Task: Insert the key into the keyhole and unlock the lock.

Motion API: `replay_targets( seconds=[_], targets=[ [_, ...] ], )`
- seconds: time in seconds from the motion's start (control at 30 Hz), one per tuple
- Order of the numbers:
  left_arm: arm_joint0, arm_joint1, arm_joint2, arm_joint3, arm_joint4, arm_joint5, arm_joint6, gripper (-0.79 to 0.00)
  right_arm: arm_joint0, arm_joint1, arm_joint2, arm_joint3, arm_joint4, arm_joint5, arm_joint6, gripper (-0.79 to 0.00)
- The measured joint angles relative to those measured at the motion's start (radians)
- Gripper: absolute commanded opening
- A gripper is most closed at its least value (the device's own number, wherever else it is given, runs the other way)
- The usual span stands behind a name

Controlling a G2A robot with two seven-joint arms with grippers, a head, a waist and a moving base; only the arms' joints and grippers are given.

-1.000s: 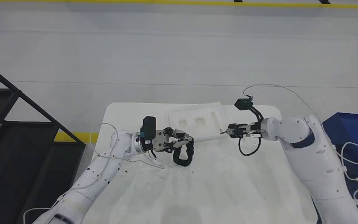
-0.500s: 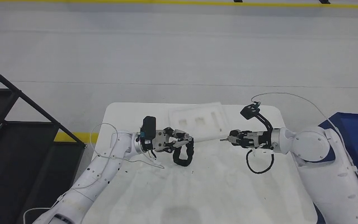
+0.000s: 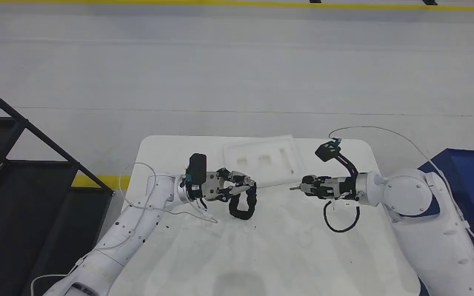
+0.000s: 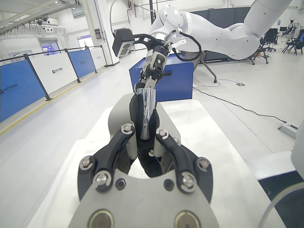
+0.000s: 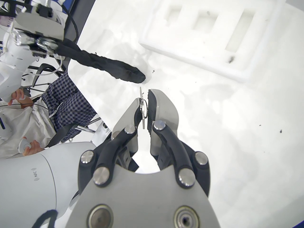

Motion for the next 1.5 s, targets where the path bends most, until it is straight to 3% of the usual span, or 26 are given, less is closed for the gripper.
replay_targets(
  seconds=[0.2, 0.5, 0.7, 1.1, 1.5],
  targets=[
    [0.005, 0.004, 0.040, -0.120, 0.124, 0.031, 0.005, -0.785, 0.037, 0.009, 0.004, -0.072, 0.054, 0.045, 0.087, -0.785],
    [-0.034, -0.002, 0.101, -0.084, 0.249, 0.122, 0.068, -0.785, 0.067, 0.024, 0.025, -0.237, 0.102, 0.124, 0.170, -0.785],
    [-0.055, -0.013, 0.134, -0.059, 0.249, 0.182, 0.089, -0.785, 0.092, 0.033, 0.012, -0.328, 0.083, 0.119, 0.195, -0.785],
    [-0.064, -0.030, 0.141, -0.087, 0.197, 0.303, -0.043, -0.785, 0.125, 0.045, -0.057, -0.428, -0.112, 0.206, 0.177, -0.785],
    [-0.048, -0.041, 0.149, -0.120, 0.146, 0.348, -0.115, -0.785, 0.128, 0.050, -0.075, -0.445, -0.140, 0.253, 0.165, -0.785]
  ],
)
